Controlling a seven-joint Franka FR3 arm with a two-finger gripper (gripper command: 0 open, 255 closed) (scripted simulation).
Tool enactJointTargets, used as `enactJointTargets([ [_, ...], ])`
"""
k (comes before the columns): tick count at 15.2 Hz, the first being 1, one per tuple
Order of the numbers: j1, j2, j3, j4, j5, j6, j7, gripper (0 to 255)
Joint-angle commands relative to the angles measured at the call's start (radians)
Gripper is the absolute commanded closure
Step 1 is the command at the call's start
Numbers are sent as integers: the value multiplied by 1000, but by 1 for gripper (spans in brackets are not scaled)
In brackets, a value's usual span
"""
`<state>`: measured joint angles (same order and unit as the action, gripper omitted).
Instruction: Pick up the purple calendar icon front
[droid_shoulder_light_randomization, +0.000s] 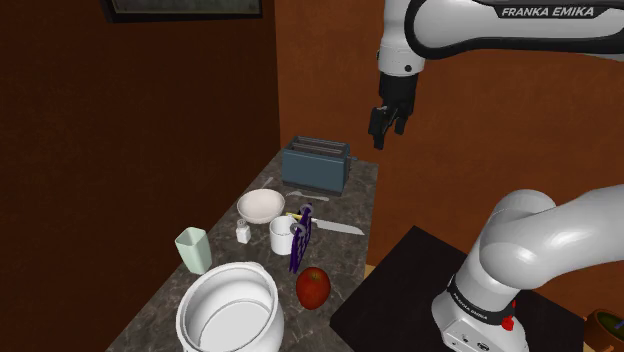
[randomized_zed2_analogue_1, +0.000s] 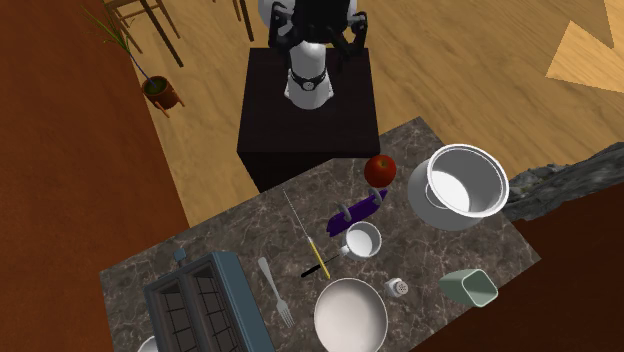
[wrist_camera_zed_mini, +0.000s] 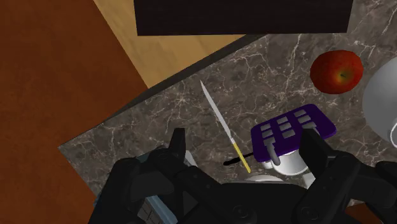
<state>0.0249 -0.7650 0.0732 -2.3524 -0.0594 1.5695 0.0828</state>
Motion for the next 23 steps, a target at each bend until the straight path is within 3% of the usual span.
enactJointTargets([
  [1,0,0,0,0,0,0,0,0],
  [14,45,289,188,-115,15,374,181,0],
  [23,41,613,314,-61,-98,596,364,0],
])
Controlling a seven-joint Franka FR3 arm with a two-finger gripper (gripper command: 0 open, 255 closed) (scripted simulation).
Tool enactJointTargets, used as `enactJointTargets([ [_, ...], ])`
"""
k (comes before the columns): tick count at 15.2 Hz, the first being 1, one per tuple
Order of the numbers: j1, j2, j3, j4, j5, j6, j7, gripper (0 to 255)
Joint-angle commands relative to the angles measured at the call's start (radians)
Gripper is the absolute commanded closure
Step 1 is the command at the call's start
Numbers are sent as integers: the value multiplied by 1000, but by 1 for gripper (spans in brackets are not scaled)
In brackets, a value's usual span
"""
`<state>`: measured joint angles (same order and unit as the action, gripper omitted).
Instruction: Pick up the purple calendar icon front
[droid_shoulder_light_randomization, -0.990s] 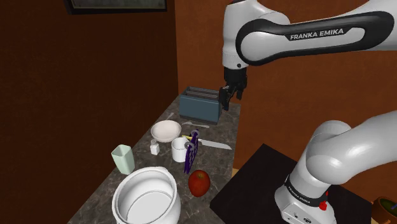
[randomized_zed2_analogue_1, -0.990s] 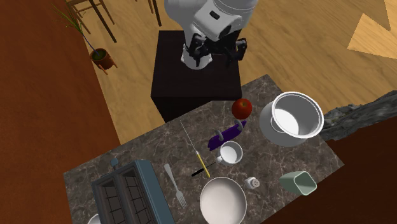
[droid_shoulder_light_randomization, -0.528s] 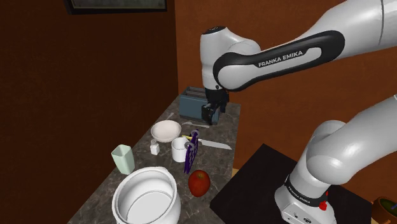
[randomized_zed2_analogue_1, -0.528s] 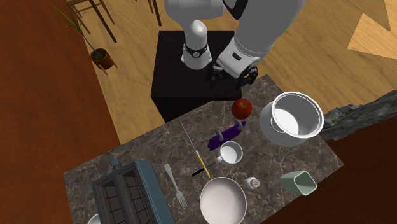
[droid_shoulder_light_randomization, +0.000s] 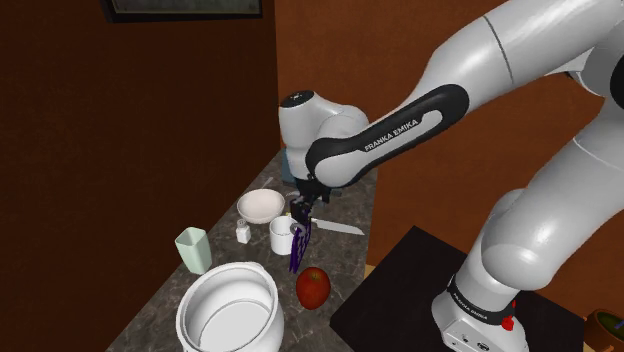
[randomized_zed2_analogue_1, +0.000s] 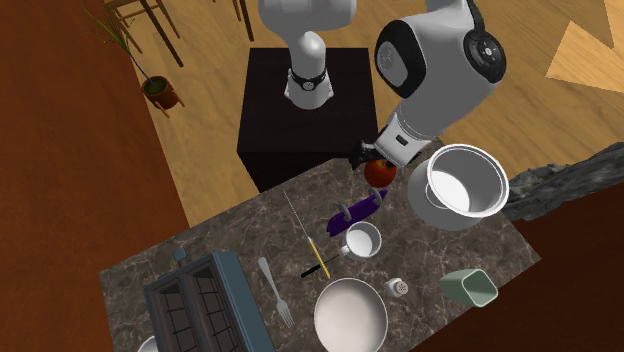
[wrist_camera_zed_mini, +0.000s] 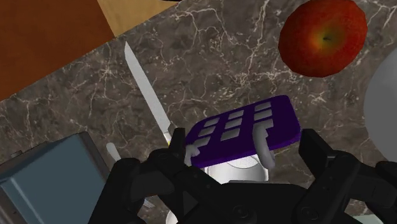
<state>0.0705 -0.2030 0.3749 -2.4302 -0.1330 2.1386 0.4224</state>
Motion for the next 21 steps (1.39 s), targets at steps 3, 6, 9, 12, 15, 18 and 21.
enactJointTargets([
  [3,-2,175,40,60,-100,79,105,0],
  [6,4,243,45,80,-147,108,150,0],
  [9,5,276,42,72,-173,144,174,0],
  [12,7,318,36,64,-209,184,205,0],
  [15,8,318,37,64,-209,184,207,255],
  [18,8,318,36,63,-209,185,207,255],
  [21,7,319,36,63,-210,186,207,255],
])
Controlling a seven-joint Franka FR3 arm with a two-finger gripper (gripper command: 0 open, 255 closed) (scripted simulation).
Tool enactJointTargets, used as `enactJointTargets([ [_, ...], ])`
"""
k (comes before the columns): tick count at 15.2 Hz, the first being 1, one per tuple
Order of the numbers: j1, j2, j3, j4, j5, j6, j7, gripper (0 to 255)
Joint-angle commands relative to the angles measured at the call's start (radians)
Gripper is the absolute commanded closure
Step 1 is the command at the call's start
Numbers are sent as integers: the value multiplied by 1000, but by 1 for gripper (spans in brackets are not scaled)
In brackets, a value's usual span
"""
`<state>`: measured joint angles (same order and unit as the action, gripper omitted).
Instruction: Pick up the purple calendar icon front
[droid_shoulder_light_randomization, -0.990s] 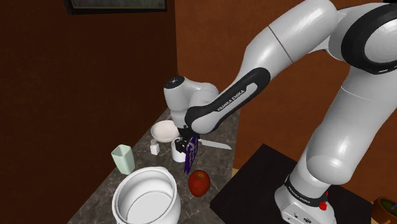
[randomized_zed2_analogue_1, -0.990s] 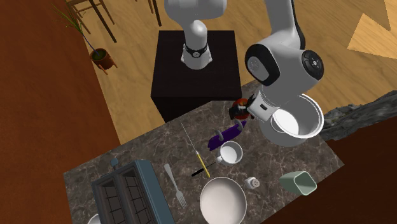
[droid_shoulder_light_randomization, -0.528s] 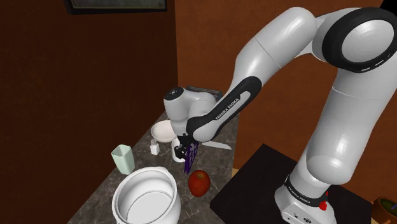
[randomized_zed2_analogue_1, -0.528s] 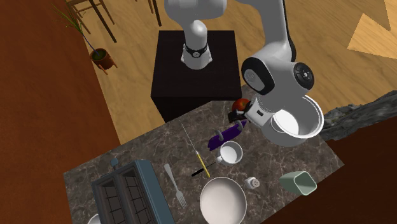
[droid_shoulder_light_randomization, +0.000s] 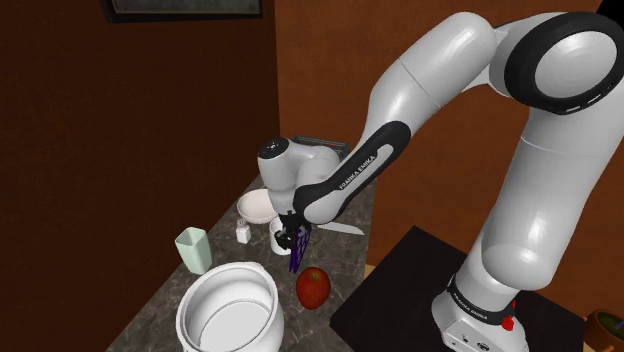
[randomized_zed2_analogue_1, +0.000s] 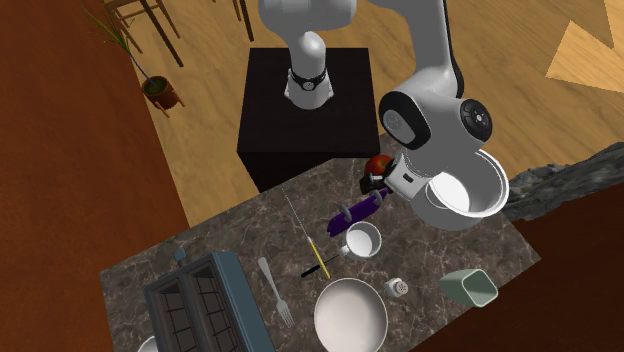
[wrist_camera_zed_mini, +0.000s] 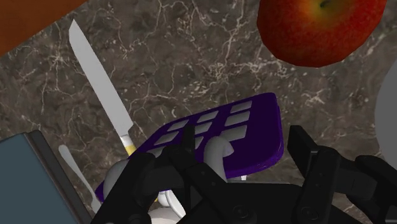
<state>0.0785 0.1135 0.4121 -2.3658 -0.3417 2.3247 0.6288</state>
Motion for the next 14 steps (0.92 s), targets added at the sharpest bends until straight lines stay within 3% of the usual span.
enactJointTargets([
  [1,-1,1,-1,-2,0,-1,0,255],
  [14,-4,-119,11,33,97,-131,-89,255],
])
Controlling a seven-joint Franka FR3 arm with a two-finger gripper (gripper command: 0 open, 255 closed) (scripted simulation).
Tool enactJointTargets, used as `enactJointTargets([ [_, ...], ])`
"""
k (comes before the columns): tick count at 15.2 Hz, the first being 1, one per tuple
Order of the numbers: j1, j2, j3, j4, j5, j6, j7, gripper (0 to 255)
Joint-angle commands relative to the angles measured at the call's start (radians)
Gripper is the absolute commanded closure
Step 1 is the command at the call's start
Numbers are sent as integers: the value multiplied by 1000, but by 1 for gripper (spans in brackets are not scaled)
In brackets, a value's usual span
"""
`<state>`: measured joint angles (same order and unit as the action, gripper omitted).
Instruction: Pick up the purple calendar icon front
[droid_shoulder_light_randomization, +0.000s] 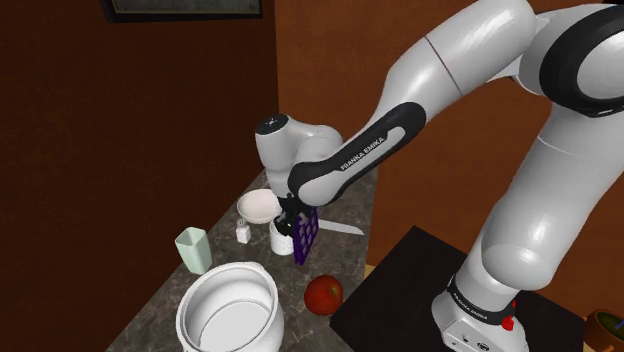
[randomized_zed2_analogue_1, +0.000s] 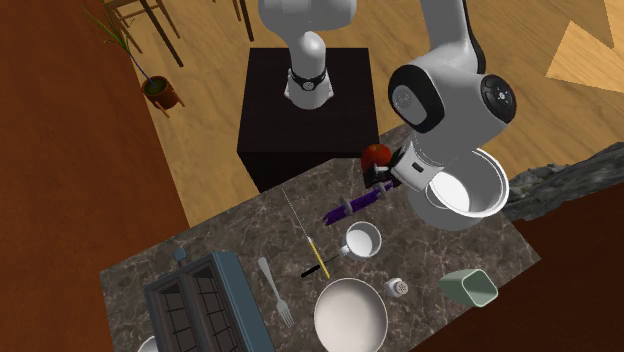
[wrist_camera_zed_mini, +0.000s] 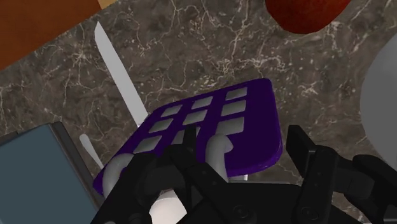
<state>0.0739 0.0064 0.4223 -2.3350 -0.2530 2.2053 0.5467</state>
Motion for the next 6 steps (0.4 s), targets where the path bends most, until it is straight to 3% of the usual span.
enactJointTargets([
  [1,1,-21,1,7,15,-24,-14,255],
  [6,1,-50,0,23,36,-63,-34,255],
])
